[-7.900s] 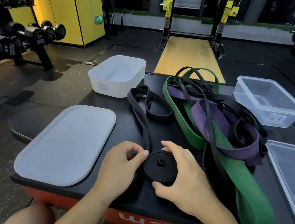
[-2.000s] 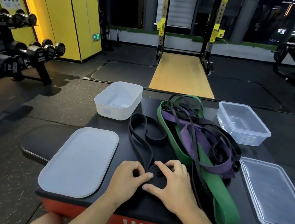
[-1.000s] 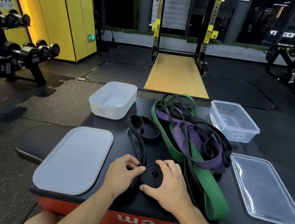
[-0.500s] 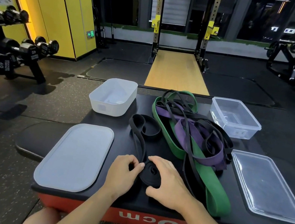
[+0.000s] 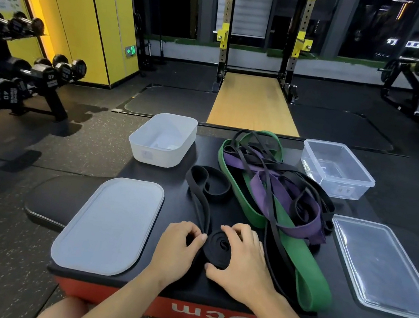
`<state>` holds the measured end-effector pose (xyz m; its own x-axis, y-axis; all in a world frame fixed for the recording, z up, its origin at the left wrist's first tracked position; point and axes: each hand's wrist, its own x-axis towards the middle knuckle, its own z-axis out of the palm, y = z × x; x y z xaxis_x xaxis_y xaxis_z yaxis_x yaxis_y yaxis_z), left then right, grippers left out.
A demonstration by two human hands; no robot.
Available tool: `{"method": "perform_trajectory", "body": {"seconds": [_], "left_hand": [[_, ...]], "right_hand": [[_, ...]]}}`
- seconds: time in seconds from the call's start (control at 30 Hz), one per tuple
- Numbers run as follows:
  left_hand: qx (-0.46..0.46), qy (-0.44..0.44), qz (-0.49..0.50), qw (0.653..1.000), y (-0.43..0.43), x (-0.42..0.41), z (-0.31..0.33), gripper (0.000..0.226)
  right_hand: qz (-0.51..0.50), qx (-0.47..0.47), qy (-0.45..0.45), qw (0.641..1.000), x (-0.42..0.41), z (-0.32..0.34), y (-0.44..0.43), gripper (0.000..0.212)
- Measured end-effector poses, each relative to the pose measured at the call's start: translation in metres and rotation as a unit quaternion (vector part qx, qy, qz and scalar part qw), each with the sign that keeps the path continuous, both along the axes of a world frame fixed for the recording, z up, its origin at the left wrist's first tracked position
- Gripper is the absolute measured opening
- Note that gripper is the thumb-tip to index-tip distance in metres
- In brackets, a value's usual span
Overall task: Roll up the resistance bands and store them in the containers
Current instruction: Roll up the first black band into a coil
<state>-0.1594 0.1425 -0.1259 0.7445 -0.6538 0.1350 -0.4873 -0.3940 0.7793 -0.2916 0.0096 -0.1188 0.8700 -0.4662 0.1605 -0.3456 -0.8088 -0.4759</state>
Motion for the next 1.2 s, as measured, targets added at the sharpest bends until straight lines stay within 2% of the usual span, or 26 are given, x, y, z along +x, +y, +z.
{"method": "perform_trajectory", "body": {"seconds": [0.37,0.5,0.6,0.7,0.77,0.87,0.97,1.2], "left_hand": [[-0.009,-0.038,0.010,0.999,-0.001,-0.003,-0.005,0.025],[-0.017,-0.036,0.011,0.999,-0.002,-0.001,-0.008,0.028],[-0.021,-0.016,0.010,1.000,-0.003,0.002,-0.009,0.027],[-0.017,-0.009,0.009,1.000,-0.003,0.002,-0.007,0.027],[-0.012,-0.005,0.011,1.000,-0.003,0.002,-0.006,0.026],[-0.017,0.019,0.014,1.000,-0.003,0.001,-0.002,0.016],[-0.027,0.054,0.012,0.998,-0.001,0.001,0.000,0.019],[-0.030,0.029,0.016,0.999,-0.001,-0.002,-0.001,0.006]], "right_hand": [[0.093,0.072,0.024,0.993,-0.005,0.012,-0.008,0.094],[0.116,0.089,0.018,0.989,-0.005,0.014,-0.006,0.086],[0.113,0.087,0.012,0.990,-0.006,0.015,-0.007,0.083],[0.075,0.064,0.029,0.995,-0.005,0.012,-0.005,0.099],[0.006,0.004,0.045,0.999,-0.003,0.009,-0.002,0.113],[-0.065,-0.073,0.051,0.994,0.000,0.006,0.001,0.112],[-0.040,-0.042,0.042,0.997,0.001,0.004,-0.004,0.103],[0.026,0.007,0.022,0.999,-0.009,0.008,-0.011,0.098]]}}
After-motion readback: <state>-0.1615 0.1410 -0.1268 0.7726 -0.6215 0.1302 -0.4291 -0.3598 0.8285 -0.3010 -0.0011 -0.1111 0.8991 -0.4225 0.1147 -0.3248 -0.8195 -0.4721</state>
